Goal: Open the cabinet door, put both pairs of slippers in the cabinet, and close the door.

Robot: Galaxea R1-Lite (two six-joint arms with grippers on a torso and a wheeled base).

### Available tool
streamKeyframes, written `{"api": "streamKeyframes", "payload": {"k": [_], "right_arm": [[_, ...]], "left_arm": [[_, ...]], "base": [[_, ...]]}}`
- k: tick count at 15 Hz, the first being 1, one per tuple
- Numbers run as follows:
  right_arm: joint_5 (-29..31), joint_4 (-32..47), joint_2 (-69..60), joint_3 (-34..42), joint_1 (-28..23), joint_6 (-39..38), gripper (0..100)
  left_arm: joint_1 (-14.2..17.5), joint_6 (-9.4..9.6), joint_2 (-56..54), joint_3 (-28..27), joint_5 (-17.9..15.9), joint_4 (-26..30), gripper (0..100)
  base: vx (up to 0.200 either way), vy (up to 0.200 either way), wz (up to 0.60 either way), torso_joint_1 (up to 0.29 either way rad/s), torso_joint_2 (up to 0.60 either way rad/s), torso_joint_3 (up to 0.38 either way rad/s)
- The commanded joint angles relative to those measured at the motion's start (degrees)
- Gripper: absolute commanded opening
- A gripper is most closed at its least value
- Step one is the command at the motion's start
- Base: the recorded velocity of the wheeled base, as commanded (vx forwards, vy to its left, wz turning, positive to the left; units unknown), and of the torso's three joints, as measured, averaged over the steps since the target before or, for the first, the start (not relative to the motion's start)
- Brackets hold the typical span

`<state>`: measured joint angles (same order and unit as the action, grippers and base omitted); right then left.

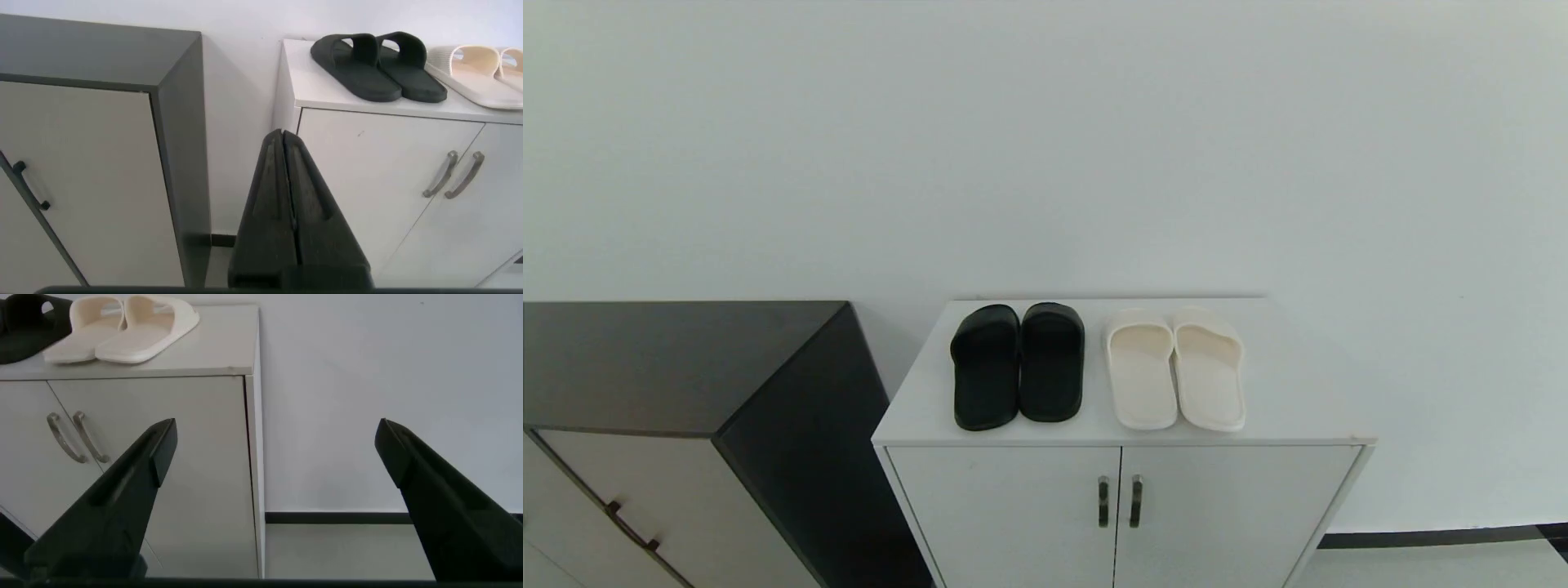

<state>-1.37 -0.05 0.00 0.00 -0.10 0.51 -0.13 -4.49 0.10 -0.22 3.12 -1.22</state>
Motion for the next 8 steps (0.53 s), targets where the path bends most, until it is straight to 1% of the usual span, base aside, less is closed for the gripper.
{"api": "streamKeyframes", "payload": {"k": [1, 2, 5, 6, 7, 8], "right_arm": [[0.0, 0.0, 0.1, 0.0, 0.0, 0.0, 100], [0.0, 0.0, 0.1, 0.0, 0.0, 0.0, 100], [0.0, 0.0, 0.1, 0.0, 0.0, 0.0, 100], [0.4, -0.4, 0.0, 0.0, 0.0, 0.5, 100], [0.0, -2.3, 0.7, -3.5, 0.0, -0.2, 100], [-0.1, -1.3, 7.2, -11.6, 1.4, -3.4, 100]], "left_arm": [[0.0, -0.08, 0.0, 0.0, 0.0, 0.0, 0], [0.0, -0.26, 0.0, 0.0, 0.0, 0.0, 0], [0.0, -0.52, 0.0, 0.0, 0.3, 0.0, 0], [0.0, -0.52, 0.0, 0.0, 0.3, 0.0, 0], [0.0, -0.52, 0.0, 0.0, 0.3, 0.0, 0], [0.0, -0.52, 0.0, 0.0, 0.3, 0.0, 0]], "base": [[0.000, 0.000, 0.00, 0.000, 0.00, 0.000], [0.000, 0.000, 0.00, 0.000, 0.00, 0.000], [0.200, 0.000, 0.00, -0.002, 0.00, 0.001], [0.000, 0.000, 0.00, 0.000, 0.00, 0.000], [0.000, 0.000, 0.00, 0.000, 0.00, 0.000], [0.000, 0.000, 0.00, 0.000, 0.00, 0.000]]}}
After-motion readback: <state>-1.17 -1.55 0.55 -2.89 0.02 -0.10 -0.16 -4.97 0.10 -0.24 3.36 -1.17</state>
